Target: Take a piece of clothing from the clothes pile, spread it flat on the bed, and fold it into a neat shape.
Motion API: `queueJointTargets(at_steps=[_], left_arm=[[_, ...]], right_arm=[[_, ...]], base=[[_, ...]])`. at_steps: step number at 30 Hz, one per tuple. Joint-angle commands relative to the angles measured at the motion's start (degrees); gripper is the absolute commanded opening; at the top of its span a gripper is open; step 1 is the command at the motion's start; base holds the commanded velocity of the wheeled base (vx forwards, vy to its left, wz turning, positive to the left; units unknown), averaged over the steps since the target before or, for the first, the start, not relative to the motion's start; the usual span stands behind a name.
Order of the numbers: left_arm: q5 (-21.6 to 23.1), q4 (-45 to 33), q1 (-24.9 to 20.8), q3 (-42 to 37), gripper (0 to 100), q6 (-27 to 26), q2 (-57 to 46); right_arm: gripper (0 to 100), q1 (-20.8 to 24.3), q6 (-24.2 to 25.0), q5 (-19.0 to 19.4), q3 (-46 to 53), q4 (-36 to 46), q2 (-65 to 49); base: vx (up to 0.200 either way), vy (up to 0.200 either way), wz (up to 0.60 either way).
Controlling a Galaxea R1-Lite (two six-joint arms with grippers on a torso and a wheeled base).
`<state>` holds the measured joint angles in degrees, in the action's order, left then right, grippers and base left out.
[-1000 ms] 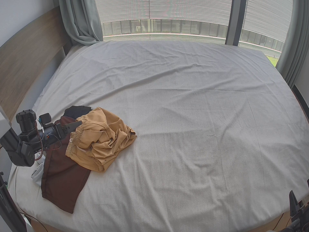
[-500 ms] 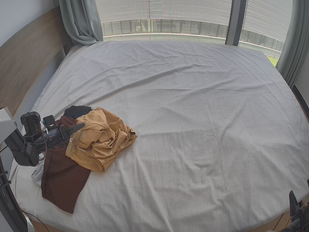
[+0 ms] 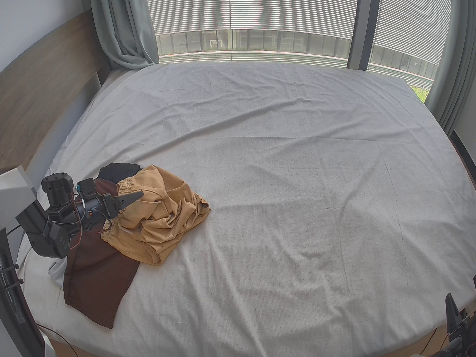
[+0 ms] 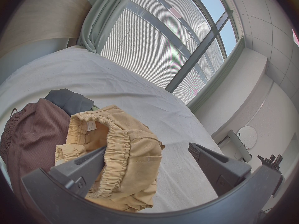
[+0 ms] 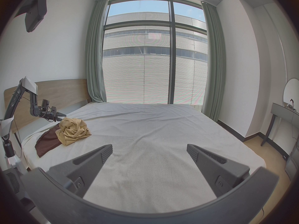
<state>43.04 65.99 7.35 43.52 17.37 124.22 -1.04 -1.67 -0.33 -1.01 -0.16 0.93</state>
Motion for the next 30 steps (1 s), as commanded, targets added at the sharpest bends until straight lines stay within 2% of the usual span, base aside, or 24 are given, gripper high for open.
queueJointTargets(at_steps=[1, 19, 20, 30], left_arm=[[0.0, 0.2, -0.4, 0.2, 100, 0.0, 0.7], [-0.3, 2.2, -1.5, 1.5, 100, 0.1, 3.7], [-0.7, 2.2, -1.6, 1.7, 0, 0.1, 3.9], [-1.8, 2.4, -1.6, 1.9, 0, 0.1, 5.1]], right_arm=[[100, 0.0, 0.0, 0.0, 1.0, 0.0, -0.8], [100, 0.0, -0.1, 0.0, 1.0, 0.0, -0.8], [100, 0.0, 0.0, 0.0, 0.9, 0.0, -0.8], [100, 0.0, 0.0, 0.0, 0.9, 0.0, -0.8]], base=[[0.000, 0.000, 0.00], [0.000, 0.000, 0.00], [0.000, 0.000, 0.00], [0.000, 0.000, 0.00]])
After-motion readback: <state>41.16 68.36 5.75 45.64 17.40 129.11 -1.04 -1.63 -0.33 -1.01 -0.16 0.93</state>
